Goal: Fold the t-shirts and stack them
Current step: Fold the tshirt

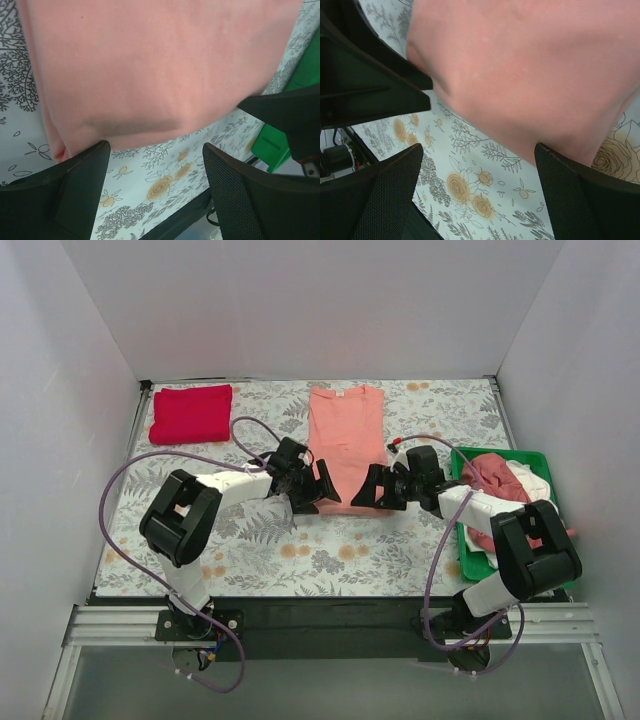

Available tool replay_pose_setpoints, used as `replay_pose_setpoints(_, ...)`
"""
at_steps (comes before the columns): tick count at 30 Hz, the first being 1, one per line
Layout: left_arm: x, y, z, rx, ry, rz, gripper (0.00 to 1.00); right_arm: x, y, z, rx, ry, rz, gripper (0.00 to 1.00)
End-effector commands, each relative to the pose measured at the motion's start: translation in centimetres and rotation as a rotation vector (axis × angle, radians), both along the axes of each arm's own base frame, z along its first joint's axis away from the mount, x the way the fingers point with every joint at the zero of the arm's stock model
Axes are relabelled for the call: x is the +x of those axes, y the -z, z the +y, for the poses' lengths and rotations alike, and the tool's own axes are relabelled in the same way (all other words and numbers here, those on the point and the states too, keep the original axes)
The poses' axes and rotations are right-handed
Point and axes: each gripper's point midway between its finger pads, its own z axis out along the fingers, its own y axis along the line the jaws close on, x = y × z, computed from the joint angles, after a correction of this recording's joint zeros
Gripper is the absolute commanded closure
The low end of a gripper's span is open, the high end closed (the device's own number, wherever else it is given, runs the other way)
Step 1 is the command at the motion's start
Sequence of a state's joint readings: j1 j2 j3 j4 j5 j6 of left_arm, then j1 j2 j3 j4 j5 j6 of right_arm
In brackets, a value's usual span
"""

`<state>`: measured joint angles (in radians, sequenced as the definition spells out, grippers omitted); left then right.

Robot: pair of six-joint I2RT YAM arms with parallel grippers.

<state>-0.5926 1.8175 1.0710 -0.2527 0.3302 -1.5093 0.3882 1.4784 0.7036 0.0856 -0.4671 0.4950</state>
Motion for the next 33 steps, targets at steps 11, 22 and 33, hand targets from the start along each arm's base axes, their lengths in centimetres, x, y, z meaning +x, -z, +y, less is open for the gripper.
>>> replay_pose_setpoints(11,-5.2,3.7,4.6,0.1,-0.068,0.084,0.25,-5.5,6.7,-1.8,-0.119,-0.005,0.107,0.02)
replay_pose_setpoints(22,-7.2,1.4,5.9,0.112,-0.115,0.025,0.25,-6.6,3.3,-1.9,-0.099,-0.015,-0.006,0.02)
replay_pose_setpoints(33,-4.0,3.8,7.3,0.284,-0.181,0.025,0.46,-5.3,0.9,-4.9,-0.201,0.143,-0.086,0.02)
